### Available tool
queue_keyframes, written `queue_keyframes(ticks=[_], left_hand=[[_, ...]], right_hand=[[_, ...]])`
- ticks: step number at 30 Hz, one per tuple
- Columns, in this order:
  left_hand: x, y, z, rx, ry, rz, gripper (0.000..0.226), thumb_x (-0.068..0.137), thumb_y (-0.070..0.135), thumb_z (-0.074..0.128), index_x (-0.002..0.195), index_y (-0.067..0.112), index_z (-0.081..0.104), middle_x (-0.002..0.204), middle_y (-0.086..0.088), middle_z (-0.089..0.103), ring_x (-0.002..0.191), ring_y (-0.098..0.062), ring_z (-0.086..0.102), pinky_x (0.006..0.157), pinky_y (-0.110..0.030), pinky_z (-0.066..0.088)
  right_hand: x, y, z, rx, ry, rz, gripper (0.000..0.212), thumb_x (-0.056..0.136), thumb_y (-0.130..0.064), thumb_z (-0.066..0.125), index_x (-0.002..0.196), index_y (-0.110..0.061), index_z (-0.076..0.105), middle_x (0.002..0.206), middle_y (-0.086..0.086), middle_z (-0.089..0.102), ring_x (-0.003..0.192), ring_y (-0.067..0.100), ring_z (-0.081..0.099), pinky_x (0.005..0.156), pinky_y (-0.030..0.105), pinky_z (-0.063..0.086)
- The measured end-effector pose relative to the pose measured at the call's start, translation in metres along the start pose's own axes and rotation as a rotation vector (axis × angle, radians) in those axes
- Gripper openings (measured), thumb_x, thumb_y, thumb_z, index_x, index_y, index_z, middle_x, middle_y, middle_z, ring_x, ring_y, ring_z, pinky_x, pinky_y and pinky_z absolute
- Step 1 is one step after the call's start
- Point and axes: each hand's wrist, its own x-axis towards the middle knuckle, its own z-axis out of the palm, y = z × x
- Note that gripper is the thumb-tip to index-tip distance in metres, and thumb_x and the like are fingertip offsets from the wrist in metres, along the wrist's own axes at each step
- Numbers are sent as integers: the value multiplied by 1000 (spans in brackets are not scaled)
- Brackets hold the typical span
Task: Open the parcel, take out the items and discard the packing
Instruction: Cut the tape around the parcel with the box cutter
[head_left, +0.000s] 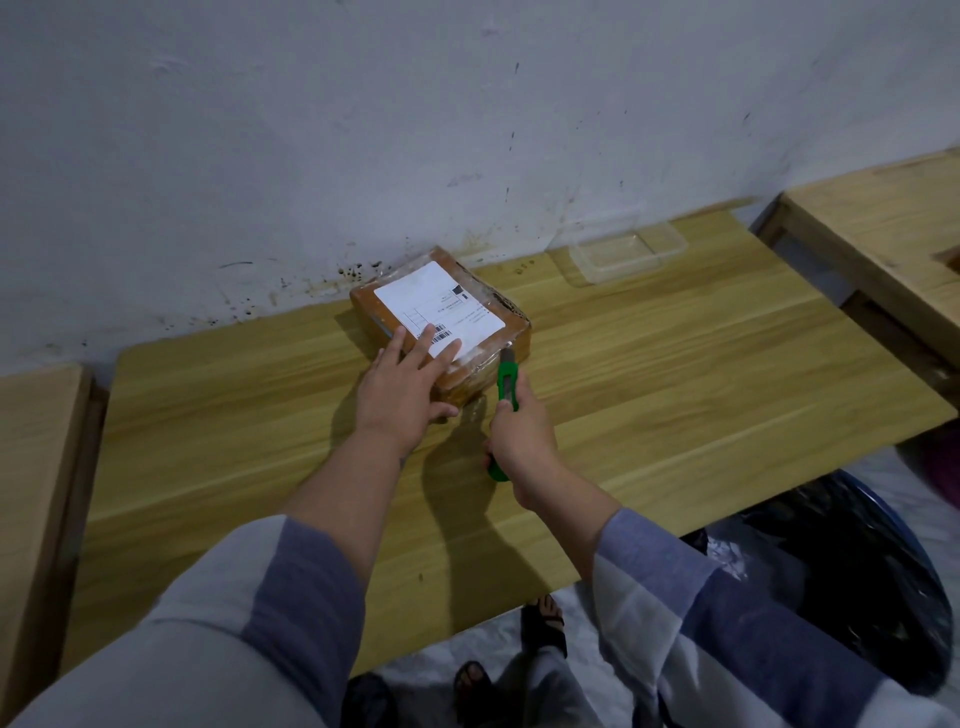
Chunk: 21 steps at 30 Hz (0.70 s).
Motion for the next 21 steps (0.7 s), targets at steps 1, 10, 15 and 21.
queue_keyframes(ticks=[1, 10, 15, 21], left_hand=[[0, 0, 0, -6, 1, 2, 84, 84, 62, 48, 151, 37, 4, 162, 4, -1, 148, -30, -3, 119, -43, 17], [0, -1, 0, -49, 1, -19, 87, 82, 60, 53, 151, 35, 6, 162, 6, 1, 149, -28, -3, 119, -42, 19], [0, 0, 0, -63, 0, -26, 87, 82, 59, 54, 151, 35, 8, 162, 6, 3, 149, -28, -2, 118, -42, 21], [-1, 2, -1, -31, 3, -22, 87, 82, 60, 52, 152, 34, 5, 162, 5, 2, 149, -28, -2, 119, -41, 20]], right_hand=[[-1, 0, 0, -7, 6, 0, 53, 101, -20, 30, 147, -41, 16, 130, 8, 55, 84, 21, 50, 80, 40, 50], [-7, 7, 11, 36, 3, -4, 55, 99, -22, 32, 146, -45, 15, 116, 7, 56, 80, 21, 47, 81, 43, 49], [-12, 8, 12, 31, -9, 6, 54, 100, -21, 32, 145, -46, 15, 117, 8, 58, 64, 14, 46, 74, 42, 50], [-15, 6, 9, 19, -29, 21, 54, 100, -20, 31, 146, -45, 15, 120, 10, 57, 68, 16, 48, 76, 43, 52]])
